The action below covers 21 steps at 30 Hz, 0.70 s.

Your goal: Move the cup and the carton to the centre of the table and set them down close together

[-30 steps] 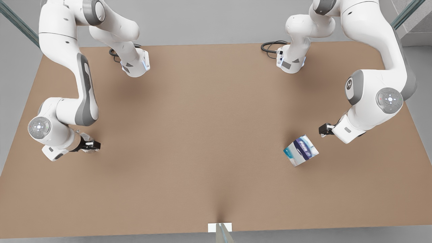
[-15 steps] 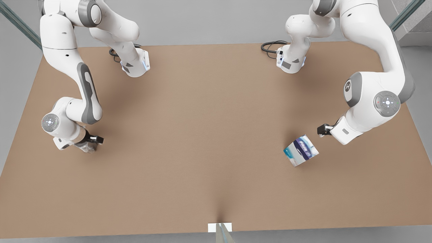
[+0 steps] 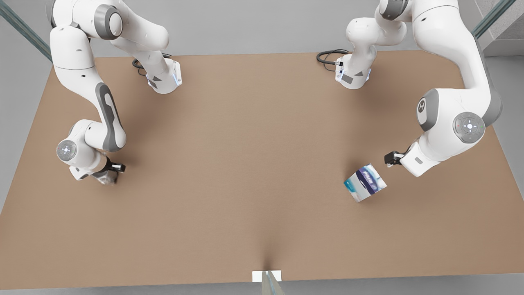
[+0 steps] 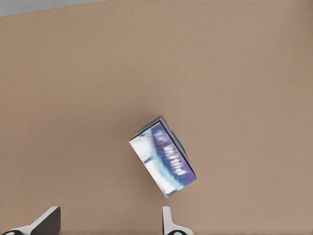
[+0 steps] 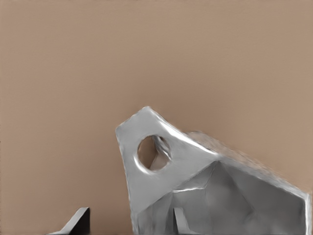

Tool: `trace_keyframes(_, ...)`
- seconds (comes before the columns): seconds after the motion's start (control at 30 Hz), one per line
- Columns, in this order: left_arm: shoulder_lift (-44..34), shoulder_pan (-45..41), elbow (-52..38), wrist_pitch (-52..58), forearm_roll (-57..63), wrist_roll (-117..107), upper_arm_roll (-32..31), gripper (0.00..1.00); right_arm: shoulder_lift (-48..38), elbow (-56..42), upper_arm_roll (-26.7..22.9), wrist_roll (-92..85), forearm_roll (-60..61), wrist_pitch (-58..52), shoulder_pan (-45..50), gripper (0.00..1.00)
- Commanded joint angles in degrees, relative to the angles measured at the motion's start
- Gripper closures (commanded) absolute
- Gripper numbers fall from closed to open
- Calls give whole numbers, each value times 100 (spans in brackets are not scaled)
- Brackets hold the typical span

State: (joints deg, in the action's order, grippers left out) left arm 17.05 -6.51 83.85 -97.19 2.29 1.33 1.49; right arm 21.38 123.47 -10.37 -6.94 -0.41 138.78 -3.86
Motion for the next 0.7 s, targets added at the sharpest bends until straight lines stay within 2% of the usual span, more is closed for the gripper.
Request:
trace_keyframes(0.0, 0, 0, 0, -2, 8, -1, 9, 0, 7, 2, 0, 0, -3, 0, -1, 79)
trace_keyframes(0.67, 8, -9, -18, 7, 17, -71, 0, 0, -143, -77, 44, -9, -12, -229, 113, 79)
